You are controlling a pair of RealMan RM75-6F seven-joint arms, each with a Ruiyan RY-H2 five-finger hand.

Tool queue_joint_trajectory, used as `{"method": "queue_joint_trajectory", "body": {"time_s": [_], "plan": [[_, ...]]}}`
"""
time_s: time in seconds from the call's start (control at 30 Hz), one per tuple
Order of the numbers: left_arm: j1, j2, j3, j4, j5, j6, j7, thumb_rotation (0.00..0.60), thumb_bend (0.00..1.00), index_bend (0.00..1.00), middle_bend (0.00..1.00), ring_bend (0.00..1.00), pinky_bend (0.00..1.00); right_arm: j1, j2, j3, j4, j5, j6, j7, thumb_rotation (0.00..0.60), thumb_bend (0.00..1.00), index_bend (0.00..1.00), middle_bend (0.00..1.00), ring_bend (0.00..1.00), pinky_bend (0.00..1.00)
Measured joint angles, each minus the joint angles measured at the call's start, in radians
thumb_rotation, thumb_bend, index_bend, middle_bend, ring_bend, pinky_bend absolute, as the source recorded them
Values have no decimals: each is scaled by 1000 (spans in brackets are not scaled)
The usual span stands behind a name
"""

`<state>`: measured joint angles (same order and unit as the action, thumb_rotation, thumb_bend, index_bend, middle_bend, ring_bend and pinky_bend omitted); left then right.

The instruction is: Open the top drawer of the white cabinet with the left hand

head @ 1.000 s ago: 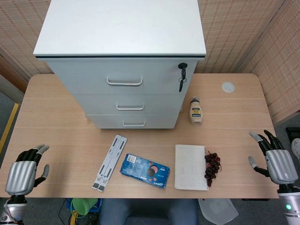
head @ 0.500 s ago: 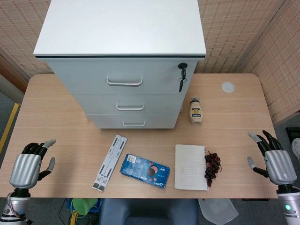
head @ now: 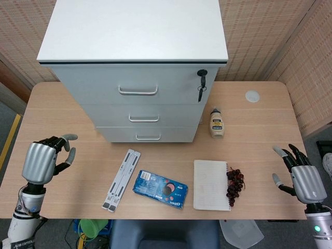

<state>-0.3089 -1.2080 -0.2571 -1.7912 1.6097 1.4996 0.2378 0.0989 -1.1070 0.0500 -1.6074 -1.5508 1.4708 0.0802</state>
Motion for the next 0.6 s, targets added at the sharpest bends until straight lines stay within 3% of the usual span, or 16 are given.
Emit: {"method": "queue_joint_trajectory", "body": {"time_s": [0.07, 0.17, 0.33, 0.4, 0.47, 0.6], "plan": [[-15, -19, -18, 3, -4, 10, -1, 600, 433, 438, 570, 537, 602, 2, -1, 0, 1, 0, -3, 1, 600, 337, 136, 202, 110, 148], [-36, -53, -42, 21, -7, 30, -10, 600, 434, 448, 514, 595, 471, 6, -3, 1, 3, -1, -7, 2, 600, 337, 136, 202, 110, 148], [-67, -105, -78, 40, -4, 71, 17, 600, 434, 451, 518, 557, 458, 10, -3, 3, 5, 2, -12, 3, 600, 337, 136, 202, 110, 148], [-78, -121, -90, 45, -3, 82, 42, 600, 434, 446, 559, 516, 500, 11, -4, 3, 5, 2, -13, 2, 600, 337, 136, 202, 110, 148], [-90, -133, -101, 45, -5, 88, 74, 600, 434, 442, 617, 557, 554, 12, -4, 3, 4, 2, -14, 2, 600, 337, 136, 202, 110, 148], [-113, -144, -115, 38, -4, 88, 145, 600, 433, 431, 727, 712, 845, 10, -2, 2, 5, 5, -13, 2, 600, 337, 136, 202, 110, 148]]}}
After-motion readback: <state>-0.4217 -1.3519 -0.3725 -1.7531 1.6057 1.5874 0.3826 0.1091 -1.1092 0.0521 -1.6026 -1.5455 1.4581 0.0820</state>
